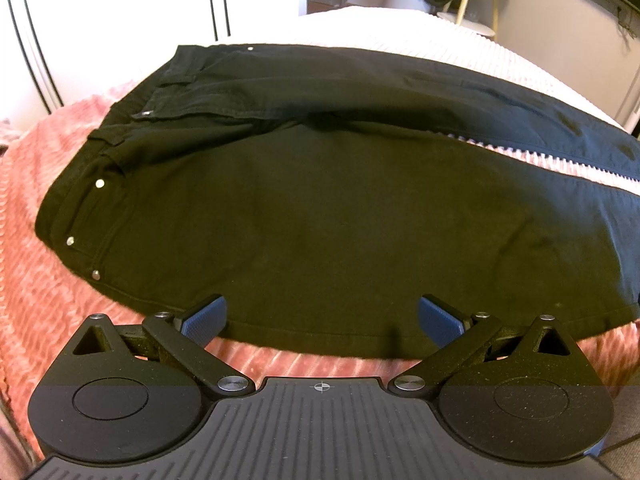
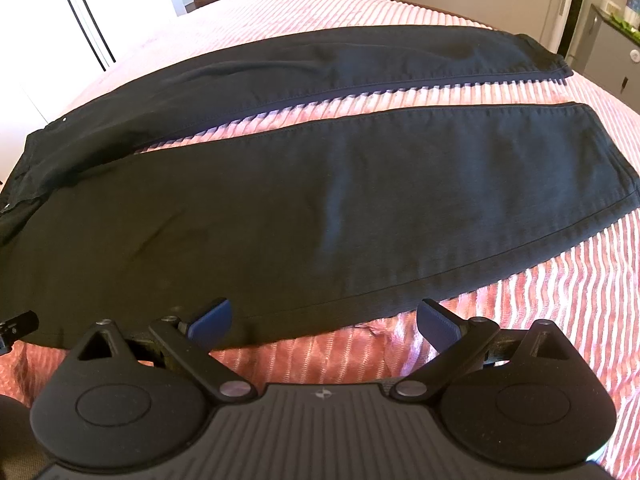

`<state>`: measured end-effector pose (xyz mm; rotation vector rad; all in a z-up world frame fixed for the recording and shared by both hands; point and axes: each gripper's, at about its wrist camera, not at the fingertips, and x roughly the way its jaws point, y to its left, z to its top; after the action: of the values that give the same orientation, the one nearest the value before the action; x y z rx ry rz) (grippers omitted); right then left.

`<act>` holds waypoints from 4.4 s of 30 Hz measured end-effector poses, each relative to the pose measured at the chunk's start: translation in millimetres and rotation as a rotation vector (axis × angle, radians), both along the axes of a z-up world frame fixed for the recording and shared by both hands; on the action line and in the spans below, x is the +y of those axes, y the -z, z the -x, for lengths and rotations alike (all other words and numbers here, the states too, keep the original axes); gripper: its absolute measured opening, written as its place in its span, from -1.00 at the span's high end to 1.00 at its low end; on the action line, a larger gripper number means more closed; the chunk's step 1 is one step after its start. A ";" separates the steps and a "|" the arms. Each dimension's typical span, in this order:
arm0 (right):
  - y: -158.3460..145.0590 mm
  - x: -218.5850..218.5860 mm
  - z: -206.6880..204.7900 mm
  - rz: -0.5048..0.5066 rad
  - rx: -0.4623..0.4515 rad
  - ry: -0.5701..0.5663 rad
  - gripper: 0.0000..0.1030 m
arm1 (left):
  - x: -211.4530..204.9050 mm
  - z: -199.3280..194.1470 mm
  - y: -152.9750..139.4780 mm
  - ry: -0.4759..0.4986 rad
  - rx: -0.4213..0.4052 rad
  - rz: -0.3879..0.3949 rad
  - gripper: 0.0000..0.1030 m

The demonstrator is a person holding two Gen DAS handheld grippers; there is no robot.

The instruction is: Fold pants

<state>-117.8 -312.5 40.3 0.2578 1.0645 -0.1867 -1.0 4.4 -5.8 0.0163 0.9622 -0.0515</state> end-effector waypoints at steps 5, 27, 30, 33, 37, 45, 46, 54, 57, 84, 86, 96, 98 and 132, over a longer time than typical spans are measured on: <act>0.1 -1.4 0.6 -0.008 -0.004 0.001 -0.92 | 0.2 -0.9 -0.3 -0.001 0.001 0.000 -1.00; 1.0 -2.8 0.9 -0.009 -0.004 0.002 -0.92 | -3.6 -1.4 -2.8 0.000 -0.009 -0.024 -1.00; 0.9 -0.2 1.7 -0.003 -0.009 0.000 -0.92 | -6.3 0.6 -3.0 0.001 -0.015 -0.035 -1.00; 1.0 0.8 2.3 -0.003 -0.007 -0.002 -0.92 | -7.4 1.2 -3.6 -0.001 -0.015 -0.038 -1.00; 0.2 -0.1 1.5 -0.004 -0.005 0.002 -0.92 | -8.1 1.9 -5.1 -0.006 -0.021 -0.041 -1.00; 0.7 -2.3 -3.3 -0.016 0.016 0.002 -0.92 | -10.5 -2.3 -3.3 -0.010 -0.017 -0.067 -1.00; 1.1 -3.8 -4.4 -0.019 0.019 0.004 -0.92 | -10.4 -2.9 -3.1 -0.009 -0.018 -0.068 -1.00; 6.3 -16.4 -15.1 -0.070 0.073 0.013 -0.92 | -7.2 -12.9 4.2 -0.001 0.010 -0.064 -1.00; 10.5 -21.6 -22.7 -0.101 0.097 0.023 -0.92 | -7.2 -16.6 8.1 0.007 0.026 -0.066 -1.00; 41.7 -104.0 -127.0 -0.278 0.321 0.091 -0.92 | 4.5 -134.1 36.8 -0.289 -0.188 0.000 -1.00; 15.0 -124.0 -147.9 -0.271 0.191 0.134 -0.92 | 16.5 -140.9 43.7 -0.335 -0.178 -0.013 -1.00; 15.4 -213.0 -337.5 -0.226 -0.025 0.560 -0.35 | 14.8 -133.3 64.8 -0.368 -0.229 -0.057 -1.00; 28.6 -226.7 -350.8 -0.244 -0.026 0.656 -0.23 | 18.2 -130.8 65.2 -0.377 -0.237 -0.029 -1.00; 66.8 -167.5 -132.2 -0.246 -0.290 0.731 0.97 | 25.6 -130.0 69.4 -0.426 -0.303 0.024 -1.00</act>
<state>14.4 -480.0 -26.5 0.8692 0.6653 -0.6539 129.0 30.0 -75.2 -0.1982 0.6461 0.3244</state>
